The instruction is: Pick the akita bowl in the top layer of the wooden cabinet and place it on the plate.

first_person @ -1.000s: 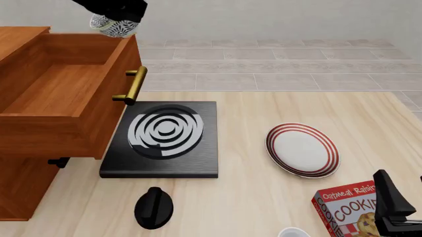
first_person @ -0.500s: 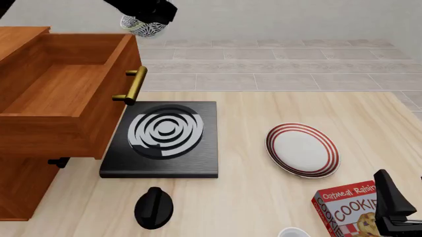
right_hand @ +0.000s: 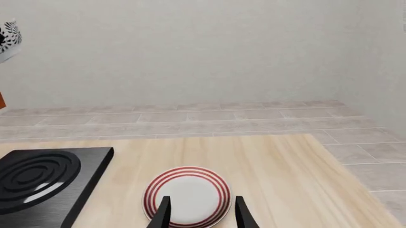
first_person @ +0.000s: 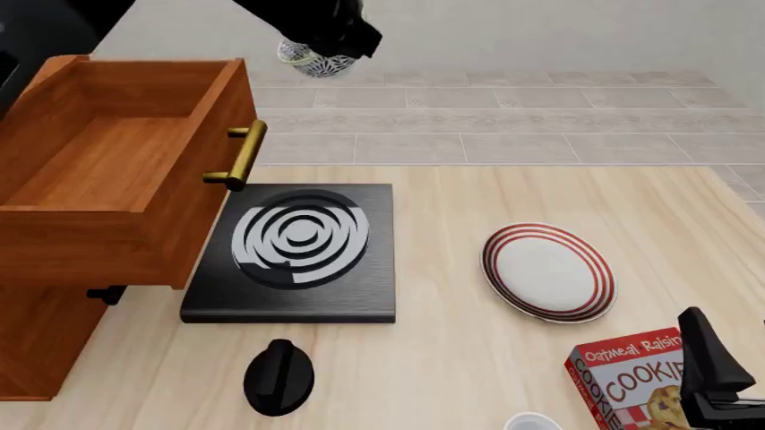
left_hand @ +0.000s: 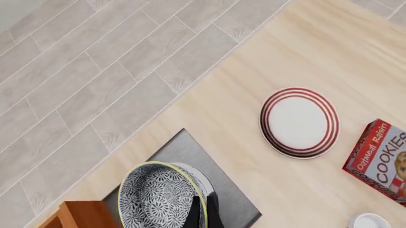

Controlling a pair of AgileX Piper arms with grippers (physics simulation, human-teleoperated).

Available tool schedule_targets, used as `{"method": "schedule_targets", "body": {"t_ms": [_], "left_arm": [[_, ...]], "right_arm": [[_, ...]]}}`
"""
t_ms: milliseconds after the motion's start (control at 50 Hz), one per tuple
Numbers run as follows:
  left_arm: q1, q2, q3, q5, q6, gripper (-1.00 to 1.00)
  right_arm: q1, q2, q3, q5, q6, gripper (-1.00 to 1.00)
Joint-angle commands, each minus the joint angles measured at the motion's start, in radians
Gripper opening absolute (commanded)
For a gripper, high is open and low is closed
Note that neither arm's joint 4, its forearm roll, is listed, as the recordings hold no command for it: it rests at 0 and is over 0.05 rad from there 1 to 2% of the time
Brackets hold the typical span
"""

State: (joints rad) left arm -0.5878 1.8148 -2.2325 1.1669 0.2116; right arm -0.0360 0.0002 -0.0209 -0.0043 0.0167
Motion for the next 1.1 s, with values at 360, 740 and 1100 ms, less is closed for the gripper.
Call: {"method": "schedule_targets", "body": {"t_ms": [360, 740, 1100], "left_arm": [[-0.050, 0.089, -0.007, -0.055, 0.041, -1.00], [-0.061, 0.126, 0.025, -0.103, 0.083, -1.00], [-0.088, 0.196, 0.032, -0.133, 0.124, -1.00]], "right_arm": [[-0.001, 0.000, 0.001, -0.001, -0.003, 1.00], [-0.006, 0.000, 0.002, -0.002, 0.001, 1.00], [-0.008, 0.000, 0.000, -0.004, 0.000, 1.00]]}}
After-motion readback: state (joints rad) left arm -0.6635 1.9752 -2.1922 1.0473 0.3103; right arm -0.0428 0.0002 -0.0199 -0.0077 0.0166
